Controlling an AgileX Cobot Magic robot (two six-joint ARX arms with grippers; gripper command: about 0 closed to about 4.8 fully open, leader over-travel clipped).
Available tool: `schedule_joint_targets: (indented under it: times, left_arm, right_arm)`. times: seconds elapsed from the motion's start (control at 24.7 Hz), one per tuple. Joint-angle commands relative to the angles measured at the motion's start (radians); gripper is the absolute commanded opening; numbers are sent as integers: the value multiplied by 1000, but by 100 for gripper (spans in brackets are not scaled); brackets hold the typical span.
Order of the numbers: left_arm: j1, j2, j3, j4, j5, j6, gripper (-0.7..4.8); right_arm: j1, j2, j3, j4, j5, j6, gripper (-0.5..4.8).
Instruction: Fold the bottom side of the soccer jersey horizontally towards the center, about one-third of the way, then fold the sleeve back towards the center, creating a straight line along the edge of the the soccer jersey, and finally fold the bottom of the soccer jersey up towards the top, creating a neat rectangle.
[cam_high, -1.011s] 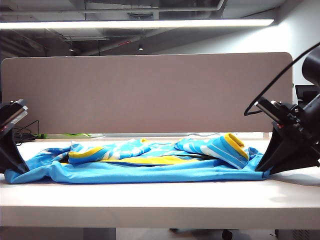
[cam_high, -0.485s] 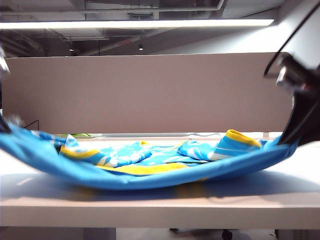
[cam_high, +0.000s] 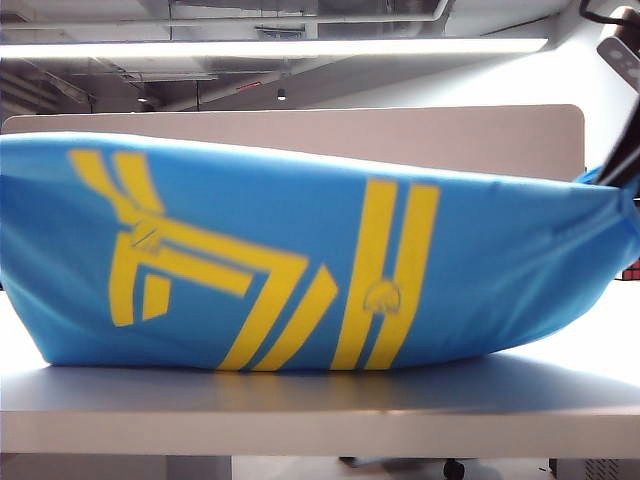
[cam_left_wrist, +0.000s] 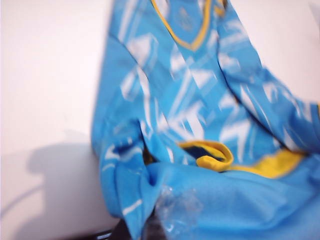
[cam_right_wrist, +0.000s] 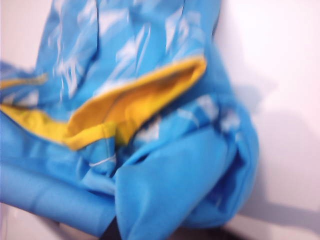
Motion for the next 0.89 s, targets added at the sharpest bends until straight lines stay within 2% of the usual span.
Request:
schedule_joint_targets:
  times: [0.04,0.12,0.24,0.53,0.57,0.69,0.81,0.85,0.89]
  left_arm:
    - [0,161,6,305,0,-109,-6]
    - [0,259,16,437,20,-160,-6]
    - [-1,406,63,565,24,-178,-6]
    - [-22,738,251,727,29,-180,-6]
    - [-24,821,314,767,26,-180,-6]
    - [-24,949,433,773,-22,-172,-6]
    - [-21,1052,512,849,-92,-154,-6]
    - [-21,1076,524,896,-123,-146,-6]
    - [-21,1094,531,949,-139,-138,-3]
  right_arm:
    - [-2,94,30,333,13,153,-8]
    - [-2,172,79,401,30,166,-8]
    - [-2,317,193,435,38,165,-8]
    - [-1,677,488,500,30,164,-8]
    - [-1,758,562,504,30,164,-8]
    - [-1,909,704,520,31,164,-8]
    - [-1,1020,798,588,31,164,-5]
    - [-1,1049,821,624,31,164,8]
    - [-4,1073,840,667,32,163,62]
